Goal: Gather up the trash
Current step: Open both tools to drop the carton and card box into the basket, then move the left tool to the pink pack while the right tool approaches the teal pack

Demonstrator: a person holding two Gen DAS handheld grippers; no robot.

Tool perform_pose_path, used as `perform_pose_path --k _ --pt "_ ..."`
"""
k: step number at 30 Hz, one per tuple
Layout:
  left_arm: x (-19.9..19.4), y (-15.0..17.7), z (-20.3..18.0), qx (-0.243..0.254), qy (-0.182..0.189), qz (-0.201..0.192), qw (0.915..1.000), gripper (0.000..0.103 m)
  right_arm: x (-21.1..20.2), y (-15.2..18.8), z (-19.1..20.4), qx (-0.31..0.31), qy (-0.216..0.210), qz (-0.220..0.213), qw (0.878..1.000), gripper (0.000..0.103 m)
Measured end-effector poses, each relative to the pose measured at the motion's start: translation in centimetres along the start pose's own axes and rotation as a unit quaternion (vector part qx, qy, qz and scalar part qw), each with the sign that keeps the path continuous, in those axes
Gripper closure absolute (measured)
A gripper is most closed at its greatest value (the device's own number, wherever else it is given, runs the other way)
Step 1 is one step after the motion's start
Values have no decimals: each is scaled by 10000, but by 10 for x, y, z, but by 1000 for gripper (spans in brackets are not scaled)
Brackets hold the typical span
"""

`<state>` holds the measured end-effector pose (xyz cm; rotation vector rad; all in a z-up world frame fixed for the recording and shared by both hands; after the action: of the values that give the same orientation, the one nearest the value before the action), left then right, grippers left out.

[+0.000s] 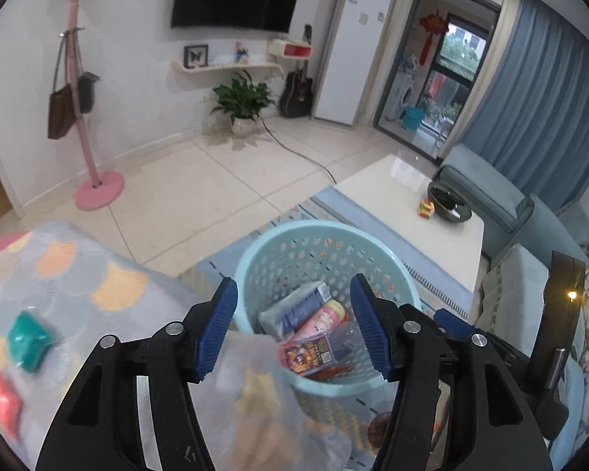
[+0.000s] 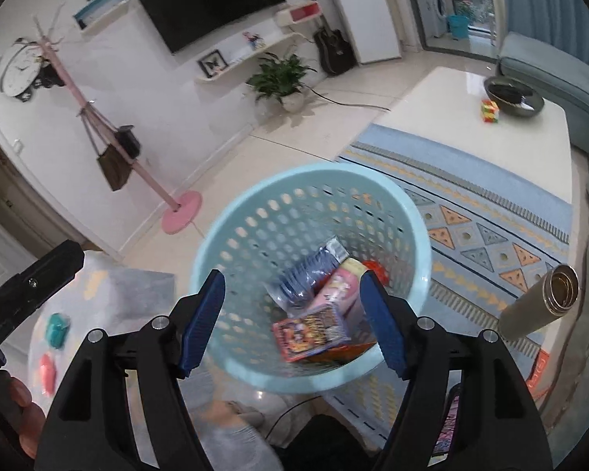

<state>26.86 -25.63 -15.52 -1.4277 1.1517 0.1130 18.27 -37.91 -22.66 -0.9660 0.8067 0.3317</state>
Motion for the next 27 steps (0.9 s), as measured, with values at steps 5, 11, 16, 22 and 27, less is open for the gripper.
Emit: perform_pose_path --k 5,11,16,22,27 --pt "-53 3 21 -167 -199 -337 9991 45 -33 2 43 -319 -427 -180 9984 35" --pt "-118 13 71 -453 -697 -664 9943 45 -68 15 119 -983 -942 -369 9900 35" --pt "-159 33 133 -709 -1348 -704 9858 45 -83 33 185 -1689 -1216 -465 9770 36" --pt "-169 69 206 -1026 -1525 -392 9822 45 -79 63 258 -2470 -1629 -309 9547 55" --pt "-150 95 234 -980 -1301 -86 9866 38 -50 87 302 -2654 -1821 206 9465 61"
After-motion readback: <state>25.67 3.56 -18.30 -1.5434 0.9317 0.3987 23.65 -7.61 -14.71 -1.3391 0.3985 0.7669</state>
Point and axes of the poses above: each gripper's, at about its wrist camera, not at the fingertips, and x roughly the way its jaws point, z to its left, y to its underside, the point moved 9 cm from there along x, roughly the way its jaws point, and after that the axes turned 5 degrees about y, right-handed, at the moved point
